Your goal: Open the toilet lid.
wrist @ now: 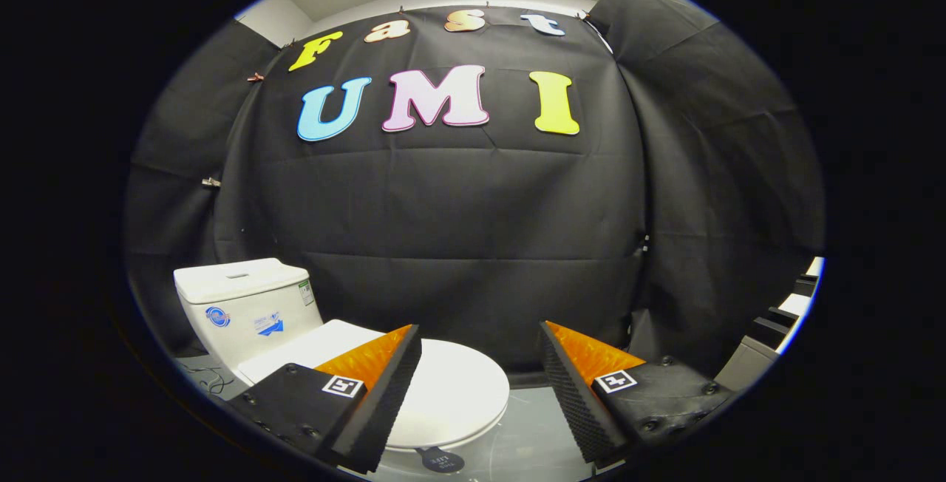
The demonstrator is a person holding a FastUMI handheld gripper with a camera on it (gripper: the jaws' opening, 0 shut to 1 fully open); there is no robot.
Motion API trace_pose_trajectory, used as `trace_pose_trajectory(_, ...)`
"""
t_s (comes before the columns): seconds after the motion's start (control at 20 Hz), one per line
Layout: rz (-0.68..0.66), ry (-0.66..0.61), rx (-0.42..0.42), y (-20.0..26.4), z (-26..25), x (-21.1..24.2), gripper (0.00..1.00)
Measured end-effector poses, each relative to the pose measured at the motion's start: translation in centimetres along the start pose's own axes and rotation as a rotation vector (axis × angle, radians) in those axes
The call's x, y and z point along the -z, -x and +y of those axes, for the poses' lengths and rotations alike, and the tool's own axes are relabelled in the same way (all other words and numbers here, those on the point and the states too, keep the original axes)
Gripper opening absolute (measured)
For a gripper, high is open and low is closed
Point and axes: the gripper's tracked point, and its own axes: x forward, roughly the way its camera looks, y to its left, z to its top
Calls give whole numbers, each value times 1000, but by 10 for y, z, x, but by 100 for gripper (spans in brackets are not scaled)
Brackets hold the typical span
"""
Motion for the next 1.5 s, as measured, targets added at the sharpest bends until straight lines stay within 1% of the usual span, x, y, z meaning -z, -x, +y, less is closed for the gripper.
trace_pose_trajectory(0.3, 2, 15, -21, 2, 5, 1, 98)
trace_pose_trajectory(0.65, 29, -22, -13, 1, 0, 10, 98)
trace_pose_trajectory(0.8, 53, -52, -29, 2, 3, 18, 98)
trace_pose_trajectory(1.0, 118, -158, -90, 5, 15, 38, 98)
trace_pose_trajectory(1.15, 191, -208, -80, 5, 14, 59, 98)
trace_pose_trajectory(1.35, 253, -290, -66, 9, 7, 78, 98)
trace_pose_trajectory(1.5, 333, -395, -61, 14, 4, 102, 98)
